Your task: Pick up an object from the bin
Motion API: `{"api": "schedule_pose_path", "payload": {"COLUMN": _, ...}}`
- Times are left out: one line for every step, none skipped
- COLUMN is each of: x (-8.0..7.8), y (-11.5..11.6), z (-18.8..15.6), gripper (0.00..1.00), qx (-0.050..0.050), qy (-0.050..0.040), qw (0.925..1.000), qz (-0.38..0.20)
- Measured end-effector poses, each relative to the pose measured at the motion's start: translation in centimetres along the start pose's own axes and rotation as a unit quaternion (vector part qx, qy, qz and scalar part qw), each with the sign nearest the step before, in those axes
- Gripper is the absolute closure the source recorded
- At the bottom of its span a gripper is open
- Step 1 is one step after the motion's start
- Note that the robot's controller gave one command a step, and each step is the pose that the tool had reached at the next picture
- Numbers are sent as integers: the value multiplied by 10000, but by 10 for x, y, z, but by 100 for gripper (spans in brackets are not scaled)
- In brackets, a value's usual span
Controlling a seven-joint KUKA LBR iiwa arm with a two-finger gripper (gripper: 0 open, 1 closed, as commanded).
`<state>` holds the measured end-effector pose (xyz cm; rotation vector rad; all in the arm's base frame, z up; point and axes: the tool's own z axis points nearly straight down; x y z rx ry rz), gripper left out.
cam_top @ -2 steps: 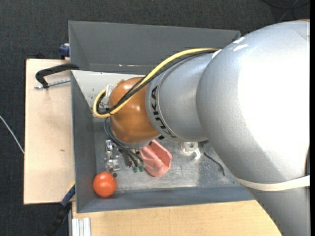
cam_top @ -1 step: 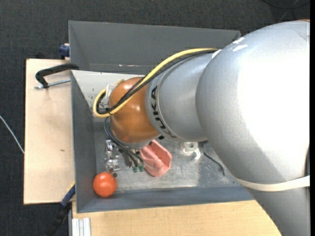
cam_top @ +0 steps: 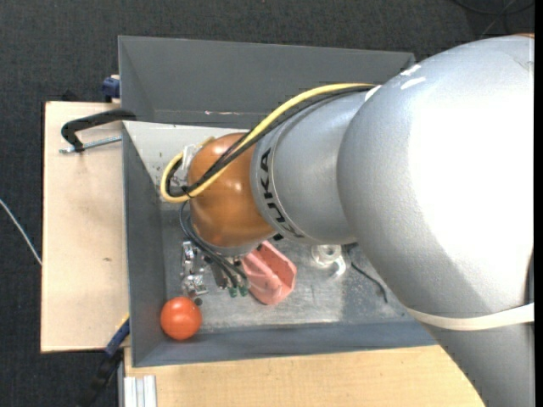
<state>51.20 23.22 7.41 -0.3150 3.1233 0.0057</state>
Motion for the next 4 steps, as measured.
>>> {"api": "schedule_pose_path", "payload": {"x": 0, "y": 0, "z": 0, "gripper": 100, "qx": 0, "qy": 0, "qw": 10000, "qz": 1}}
{"api": "schedule_pose_path", "payload": {"x": 0, "y": -1, "z": 2, "gripper": 0, "qx": 5, "qy": -16, "qw": 10000, "qz": 4}}
{"api": "schedule_pose_path", "payload": {"x": 1, "y": 0, "z": 0, "gripper": 100, "qx": 1, "qy": 7, "qw": 10000, "qz": -1}}
{"api": "schedule_pose_path", "payload": {"x": 0, "y": 0, "z": 0, "gripper": 100, "qx": 0, "qy": 7, "qw": 10000, "qz": -1}}
